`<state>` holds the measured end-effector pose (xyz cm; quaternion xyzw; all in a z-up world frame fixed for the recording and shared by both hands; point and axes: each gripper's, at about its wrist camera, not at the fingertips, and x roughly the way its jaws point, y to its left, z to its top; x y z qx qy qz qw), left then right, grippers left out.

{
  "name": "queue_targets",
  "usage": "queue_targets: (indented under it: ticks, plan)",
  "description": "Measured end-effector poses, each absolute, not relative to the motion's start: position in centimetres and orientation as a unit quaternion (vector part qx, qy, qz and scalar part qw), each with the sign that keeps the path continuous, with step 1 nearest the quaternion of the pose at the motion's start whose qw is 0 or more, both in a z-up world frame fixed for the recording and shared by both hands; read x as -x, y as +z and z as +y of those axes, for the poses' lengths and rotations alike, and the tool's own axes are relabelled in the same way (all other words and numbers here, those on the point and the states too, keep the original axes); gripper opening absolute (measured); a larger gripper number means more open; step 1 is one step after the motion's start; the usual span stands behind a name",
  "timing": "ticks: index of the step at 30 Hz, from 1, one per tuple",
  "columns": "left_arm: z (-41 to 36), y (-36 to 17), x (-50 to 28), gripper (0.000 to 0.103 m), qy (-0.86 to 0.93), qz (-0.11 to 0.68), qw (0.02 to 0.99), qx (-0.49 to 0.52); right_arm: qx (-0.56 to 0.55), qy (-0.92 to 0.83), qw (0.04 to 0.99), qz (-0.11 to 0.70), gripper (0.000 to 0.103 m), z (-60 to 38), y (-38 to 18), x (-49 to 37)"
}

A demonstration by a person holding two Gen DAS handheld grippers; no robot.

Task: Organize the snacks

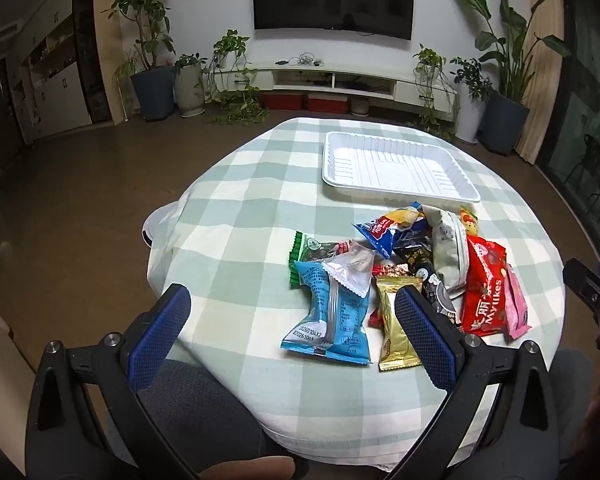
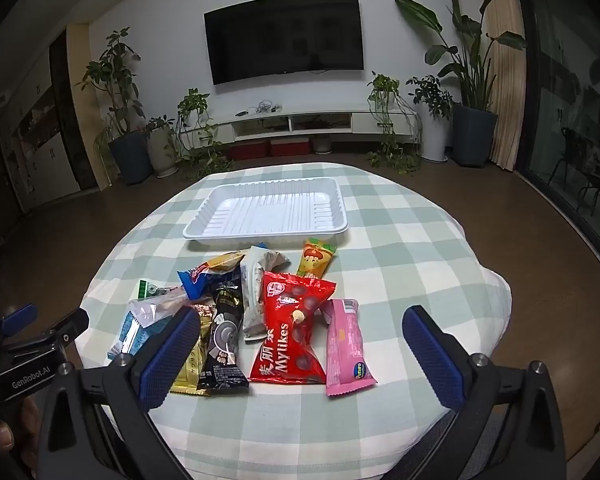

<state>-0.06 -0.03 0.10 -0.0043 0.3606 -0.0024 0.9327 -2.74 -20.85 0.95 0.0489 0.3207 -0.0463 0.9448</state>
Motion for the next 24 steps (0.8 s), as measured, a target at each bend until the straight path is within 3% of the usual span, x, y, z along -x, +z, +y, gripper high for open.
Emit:
queue_targets:
  ticks: [24]
  plan:
    - [-0.2, -1.1, -0.3, 0.103, 0.001, 0.374, 0.927, -0.007, -0.054, -0.044, 0.942, 0.329, 0.103, -21.2, 0.1, 2.7]
